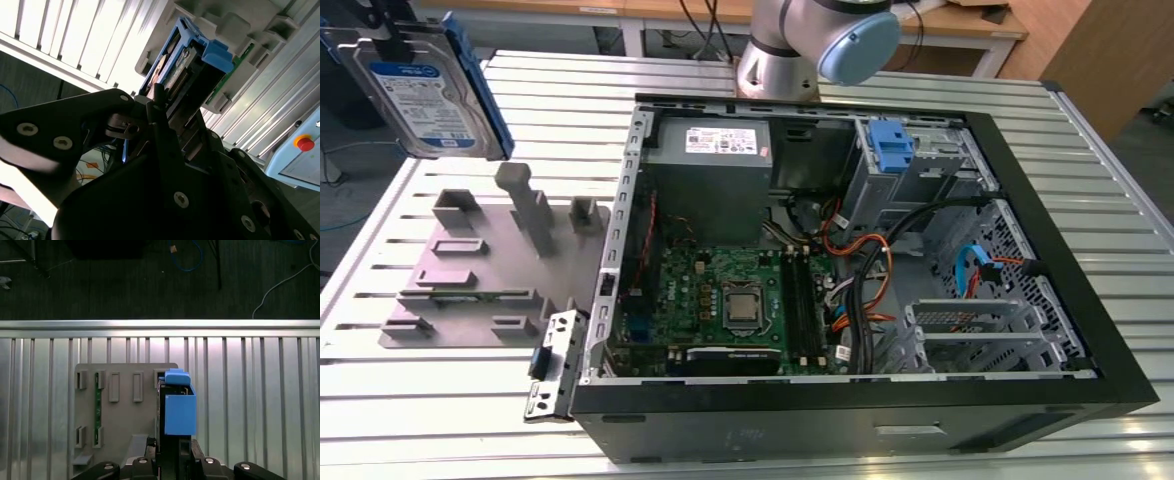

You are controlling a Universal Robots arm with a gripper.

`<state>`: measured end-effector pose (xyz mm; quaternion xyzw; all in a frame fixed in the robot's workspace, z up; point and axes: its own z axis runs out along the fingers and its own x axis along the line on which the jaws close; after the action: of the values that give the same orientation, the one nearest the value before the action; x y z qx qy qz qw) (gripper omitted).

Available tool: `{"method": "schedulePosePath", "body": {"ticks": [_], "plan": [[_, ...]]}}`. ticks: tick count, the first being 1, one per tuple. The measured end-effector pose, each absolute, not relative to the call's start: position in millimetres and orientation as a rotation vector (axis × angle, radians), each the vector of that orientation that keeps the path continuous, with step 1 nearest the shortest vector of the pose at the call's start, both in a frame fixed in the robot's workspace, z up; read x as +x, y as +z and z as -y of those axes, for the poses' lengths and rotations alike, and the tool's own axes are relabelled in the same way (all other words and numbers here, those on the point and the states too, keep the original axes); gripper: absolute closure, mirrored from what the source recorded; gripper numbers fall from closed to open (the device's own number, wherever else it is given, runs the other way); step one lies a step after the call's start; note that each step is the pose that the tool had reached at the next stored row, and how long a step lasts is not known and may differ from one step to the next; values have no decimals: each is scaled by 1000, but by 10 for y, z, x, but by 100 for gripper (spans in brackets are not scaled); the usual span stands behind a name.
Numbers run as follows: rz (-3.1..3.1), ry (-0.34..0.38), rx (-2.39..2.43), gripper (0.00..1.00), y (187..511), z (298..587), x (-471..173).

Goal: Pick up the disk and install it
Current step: 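Pick up the disk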

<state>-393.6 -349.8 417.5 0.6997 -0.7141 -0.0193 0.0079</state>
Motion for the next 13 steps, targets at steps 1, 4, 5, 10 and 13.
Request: {"method": "schedulePosePath", "body": {"ticks": [1, 4, 5, 10, 13], "plan": [[2232, -60, 2187, 65, 4176, 3498, -3936], [2232, -60, 2187, 65, 4176, 3498, -3936], [2232, -60, 2187, 65, 4177, 3498, -3936], [2232, -60, 2187, 65, 4251, 3495, -3935], [2232, -60, 2187, 65, 4317, 3490, -3935]]}}
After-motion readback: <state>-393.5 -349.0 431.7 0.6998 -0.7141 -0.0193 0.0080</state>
